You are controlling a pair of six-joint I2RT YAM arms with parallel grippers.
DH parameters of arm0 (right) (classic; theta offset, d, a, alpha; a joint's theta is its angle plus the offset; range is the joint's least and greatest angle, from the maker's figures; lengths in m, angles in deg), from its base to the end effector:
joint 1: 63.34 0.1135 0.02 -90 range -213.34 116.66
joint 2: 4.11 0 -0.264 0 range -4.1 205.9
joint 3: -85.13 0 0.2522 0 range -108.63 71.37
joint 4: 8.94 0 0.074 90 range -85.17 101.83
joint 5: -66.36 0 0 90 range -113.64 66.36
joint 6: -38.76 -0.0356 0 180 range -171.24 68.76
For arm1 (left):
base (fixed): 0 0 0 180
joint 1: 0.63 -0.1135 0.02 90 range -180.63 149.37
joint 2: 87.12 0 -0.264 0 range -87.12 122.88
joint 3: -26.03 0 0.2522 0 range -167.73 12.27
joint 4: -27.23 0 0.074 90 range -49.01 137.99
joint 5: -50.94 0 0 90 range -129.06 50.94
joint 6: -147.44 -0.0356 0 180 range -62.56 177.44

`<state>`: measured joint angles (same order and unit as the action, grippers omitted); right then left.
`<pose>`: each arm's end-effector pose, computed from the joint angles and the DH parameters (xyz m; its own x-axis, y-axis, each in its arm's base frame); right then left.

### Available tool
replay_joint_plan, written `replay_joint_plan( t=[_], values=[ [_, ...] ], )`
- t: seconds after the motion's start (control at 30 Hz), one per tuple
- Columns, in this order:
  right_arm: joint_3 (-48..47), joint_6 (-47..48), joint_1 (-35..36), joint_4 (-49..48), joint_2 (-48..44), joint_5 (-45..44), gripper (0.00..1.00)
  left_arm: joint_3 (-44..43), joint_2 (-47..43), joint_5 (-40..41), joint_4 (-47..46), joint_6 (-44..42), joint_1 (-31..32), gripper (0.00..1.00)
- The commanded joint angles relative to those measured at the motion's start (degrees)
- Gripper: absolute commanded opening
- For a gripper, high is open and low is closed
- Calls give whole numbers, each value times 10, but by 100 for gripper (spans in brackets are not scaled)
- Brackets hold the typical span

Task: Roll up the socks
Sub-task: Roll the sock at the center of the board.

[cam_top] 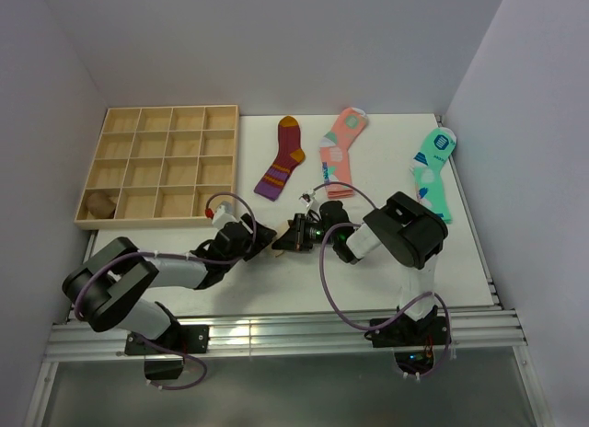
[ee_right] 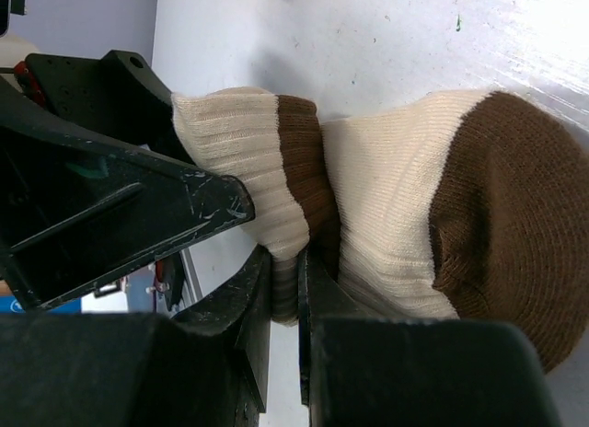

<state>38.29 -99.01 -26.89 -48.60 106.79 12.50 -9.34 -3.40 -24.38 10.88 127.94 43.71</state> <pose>0.2434 0.2059 0.0909 -0.8985 0.0798 -0.4317 -0.3668 0.4039 0.8381 0.1856 -0.1688 0.1300 -0.6189 -0.6701 -0.4097 -0.1829 0.6302 -0.7546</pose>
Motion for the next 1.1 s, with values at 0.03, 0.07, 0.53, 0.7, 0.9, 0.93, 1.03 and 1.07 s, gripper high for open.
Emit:
replay_joint_plan(
  t=[0.03,0.07,0.53,0.7,0.9,0.93,1.03,1.07],
  values=[
    [16,26,3,125,50,-25,0,-5,29,-11,19,-16,0,66],
    [15,27,3,126,50,-20,0,-5,32,-11,21,-16,0,63],
    [17,50,3,161,-5,-34,14,-14,36,-5,44,-26,0,7],
    [38,65,2,193,-96,-71,29,-16,34,-4,52,-30,0,0],
    [66,72,0,215,-177,-140,34,-22,28,3,70,-35,0,0],
    [69,73,-1,216,-193,-147,34,-22,27,3,72,-36,0,0],
    [65,76,-3,246,-205,-184,34,-23,23,2,73,-38,0,0],
    [60,80,-3,256,-204,-194,34,-23,21,2,74,-38,0,0]
  ],
)
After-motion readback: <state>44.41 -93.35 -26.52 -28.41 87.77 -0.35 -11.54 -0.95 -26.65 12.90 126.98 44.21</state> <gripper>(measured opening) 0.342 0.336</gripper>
